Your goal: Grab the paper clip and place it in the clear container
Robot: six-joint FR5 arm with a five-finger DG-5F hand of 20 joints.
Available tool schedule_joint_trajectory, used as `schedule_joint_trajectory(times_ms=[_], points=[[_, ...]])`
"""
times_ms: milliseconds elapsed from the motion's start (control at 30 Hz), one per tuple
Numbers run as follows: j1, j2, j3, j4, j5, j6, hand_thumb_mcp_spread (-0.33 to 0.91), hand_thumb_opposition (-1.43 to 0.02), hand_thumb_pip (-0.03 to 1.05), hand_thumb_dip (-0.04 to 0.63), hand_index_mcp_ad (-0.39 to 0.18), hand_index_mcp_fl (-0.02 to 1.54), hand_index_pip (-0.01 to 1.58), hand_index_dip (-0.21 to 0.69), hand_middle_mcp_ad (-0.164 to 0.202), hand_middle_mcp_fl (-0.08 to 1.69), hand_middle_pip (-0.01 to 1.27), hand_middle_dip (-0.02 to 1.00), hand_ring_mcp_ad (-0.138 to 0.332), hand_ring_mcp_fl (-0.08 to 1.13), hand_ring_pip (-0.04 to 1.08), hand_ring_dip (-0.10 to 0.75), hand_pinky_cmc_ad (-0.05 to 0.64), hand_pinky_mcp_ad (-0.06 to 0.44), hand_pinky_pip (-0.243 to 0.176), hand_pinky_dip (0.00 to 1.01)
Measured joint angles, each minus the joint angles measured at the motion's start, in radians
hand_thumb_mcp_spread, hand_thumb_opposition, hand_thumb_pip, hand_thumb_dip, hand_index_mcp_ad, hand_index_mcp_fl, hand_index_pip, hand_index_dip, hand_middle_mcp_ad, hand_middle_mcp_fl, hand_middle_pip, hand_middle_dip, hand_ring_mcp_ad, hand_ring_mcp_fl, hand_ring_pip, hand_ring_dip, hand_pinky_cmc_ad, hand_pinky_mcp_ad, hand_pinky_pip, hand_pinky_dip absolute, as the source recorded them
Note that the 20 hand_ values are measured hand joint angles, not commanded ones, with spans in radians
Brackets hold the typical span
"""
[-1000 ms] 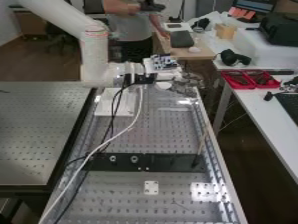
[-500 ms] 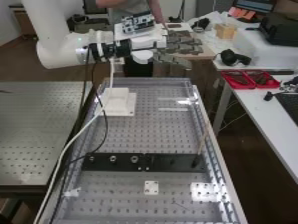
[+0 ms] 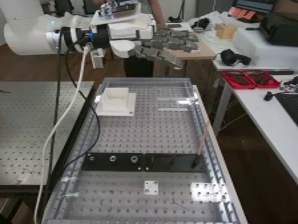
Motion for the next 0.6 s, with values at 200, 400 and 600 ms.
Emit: schedule_joint_trajectory(times_ms=[200, 400, 600], points=[[-0.010, 0.009, 0.009, -0.022, 0.006, -0.020, 0.36, -0.81, 0.57, 0.286, -0.161, 0.19, 0.43, 0.129, 0.082, -0.01, 0.13, 0.19, 0.127, 0.01, 0.09, 0.119, 0.351, 0.295, -0.089, 0.45], [-0.027, 0.020, 0.015, -0.043, 0.016, -0.040, 0.35, -0.81, 0.57, 0.286, -0.157, 0.21, 0.39, 0.133, 0.082, -0.01, 0.13, 0.19, 0.127, 0.01, 0.09, 0.119, 0.351, 0.295, -0.089, 0.45], [-0.039, 0.029, 0.015, -0.058, 0.023, -0.057, 0.35, -0.81, 0.57, 0.286, -0.157, 0.21, 0.31, 0.141, 0.082, -0.01, 0.13, 0.19, 0.127, 0.01, 0.09, 0.119, 0.353, 0.295, -0.089, 0.45]])
